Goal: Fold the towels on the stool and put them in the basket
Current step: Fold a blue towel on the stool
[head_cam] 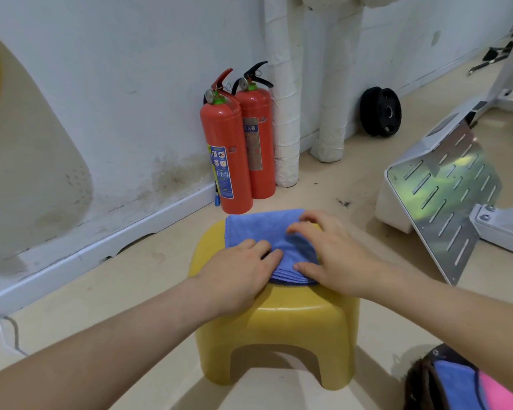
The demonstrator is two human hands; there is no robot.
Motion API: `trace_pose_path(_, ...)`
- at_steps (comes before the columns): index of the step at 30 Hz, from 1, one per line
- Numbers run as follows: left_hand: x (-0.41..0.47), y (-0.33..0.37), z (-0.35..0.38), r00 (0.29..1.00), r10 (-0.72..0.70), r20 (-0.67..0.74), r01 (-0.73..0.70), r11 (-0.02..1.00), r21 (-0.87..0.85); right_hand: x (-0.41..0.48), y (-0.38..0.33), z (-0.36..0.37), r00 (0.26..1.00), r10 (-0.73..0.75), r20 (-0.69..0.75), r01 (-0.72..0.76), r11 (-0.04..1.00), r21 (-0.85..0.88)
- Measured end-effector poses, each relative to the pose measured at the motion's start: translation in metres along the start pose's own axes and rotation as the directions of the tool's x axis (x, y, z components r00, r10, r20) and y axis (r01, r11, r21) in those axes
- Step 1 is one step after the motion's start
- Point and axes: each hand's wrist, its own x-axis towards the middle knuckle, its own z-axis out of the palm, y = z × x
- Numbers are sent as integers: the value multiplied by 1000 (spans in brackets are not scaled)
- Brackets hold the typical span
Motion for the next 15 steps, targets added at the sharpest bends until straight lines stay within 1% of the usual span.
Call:
trace_pose_path(1, 2, 1, -2, 1000, -14, 20, 14, 1000, 23, -3, -6, -1, 996, -92, 16, 93, 994, -61)
trace_pose_path(2, 5, 3, -2, 999, -32, 21, 32, 999, 33, -6, -12, -1, 988, -139, 70, 145, 985, -89)
trace_pose_path(3, 6, 3, -2, 999, -53, -1, 53, 998, 25, -9, -16, 1, 981, -144, 133, 158, 983, -97)
trace_pose_path(5, 7, 2, 0, 994, -93, -61, 93, 996, 6, -12, -19, 7, 971, -140, 191, 171, 973, -153)
trace_pose_path(7, 7, -1, 5, 986, -71, -152, 69, 997, -21, -13, -20, 10, 975, -156, 157, 194, 944, -267)
trace_pose_path(8, 7, -1, 4, 984, -47, -170, 45, 999, -15, -13, -21, 10, 978, -166, 125, 199, 923, -330)
trace_pose_path(10, 6, 0, -5, 987, -30, -157, 31, 1000, 3, -13, -23, 12, 981, -191, 38, 188, 880, -435)
trace_pose_path(13, -2, 7, -14, 980, -31, -199, 35, 999, 18, -15, -28, 18, 948, -306, -83, 223, 831, -510)
trace_pose_path(15, -11, 12, -9, 978, -23, -209, 33, 998, 44, -16, -30, 20, 926, -369, -79, 279, 811, -515)
